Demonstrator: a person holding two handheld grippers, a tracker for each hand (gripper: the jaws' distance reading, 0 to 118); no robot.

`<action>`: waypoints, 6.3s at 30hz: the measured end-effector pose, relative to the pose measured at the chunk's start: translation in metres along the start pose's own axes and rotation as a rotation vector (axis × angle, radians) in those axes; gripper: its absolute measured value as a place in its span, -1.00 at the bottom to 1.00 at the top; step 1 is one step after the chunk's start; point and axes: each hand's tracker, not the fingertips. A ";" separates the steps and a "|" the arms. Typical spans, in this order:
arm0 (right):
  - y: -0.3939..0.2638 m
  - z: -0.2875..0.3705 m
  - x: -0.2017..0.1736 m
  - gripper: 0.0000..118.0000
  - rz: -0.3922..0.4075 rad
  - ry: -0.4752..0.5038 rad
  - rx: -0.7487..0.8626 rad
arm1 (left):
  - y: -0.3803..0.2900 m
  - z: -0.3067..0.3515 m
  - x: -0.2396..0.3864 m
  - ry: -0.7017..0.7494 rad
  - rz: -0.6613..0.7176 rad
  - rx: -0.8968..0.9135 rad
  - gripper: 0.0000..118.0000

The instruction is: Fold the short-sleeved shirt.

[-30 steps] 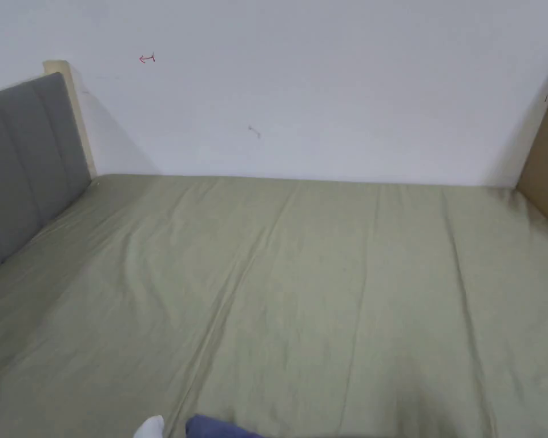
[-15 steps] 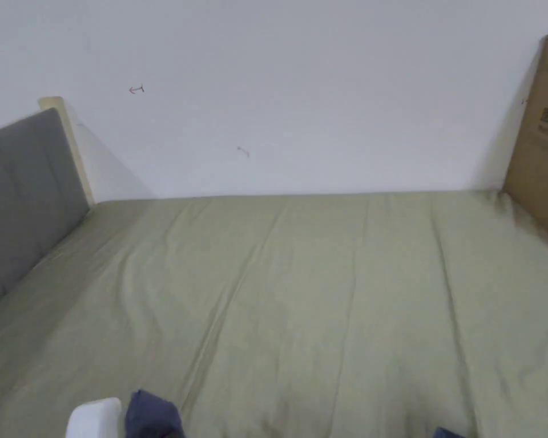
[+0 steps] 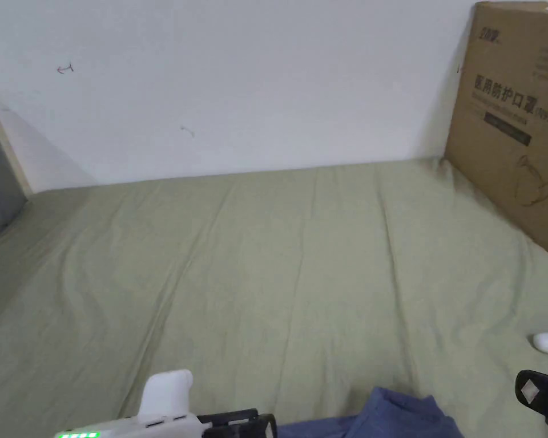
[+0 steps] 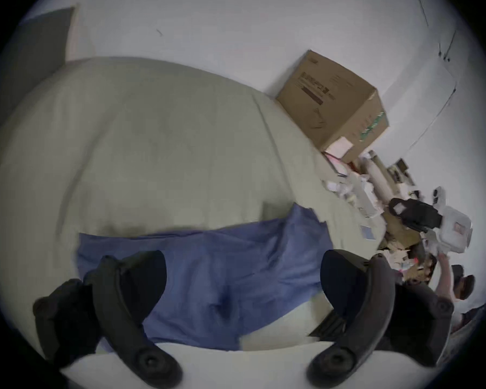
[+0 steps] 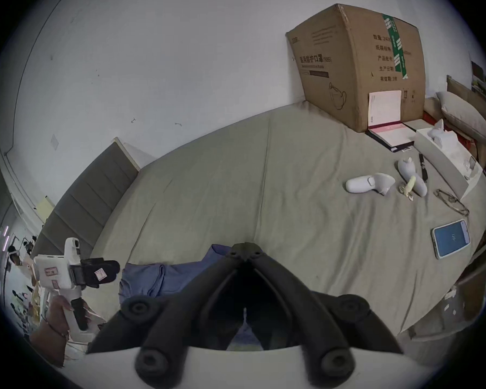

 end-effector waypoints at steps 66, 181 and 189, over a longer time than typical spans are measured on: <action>-0.004 -0.029 -0.060 -1.00 0.102 0.070 -0.110 | -0.003 0.051 -0.123 0.180 0.125 -0.018 -0.82; -0.097 -0.203 -0.067 -1.00 -0.108 0.346 -0.631 | -0.072 -0.125 -0.140 -0.668 0.466 -0.086 0.34; -0.078 -0.173 -0.085 -1.00 -0.030 0.316 -0.584 | -0.034 -0.078 -0.136 -0.448 0.306 -0.134 -0.57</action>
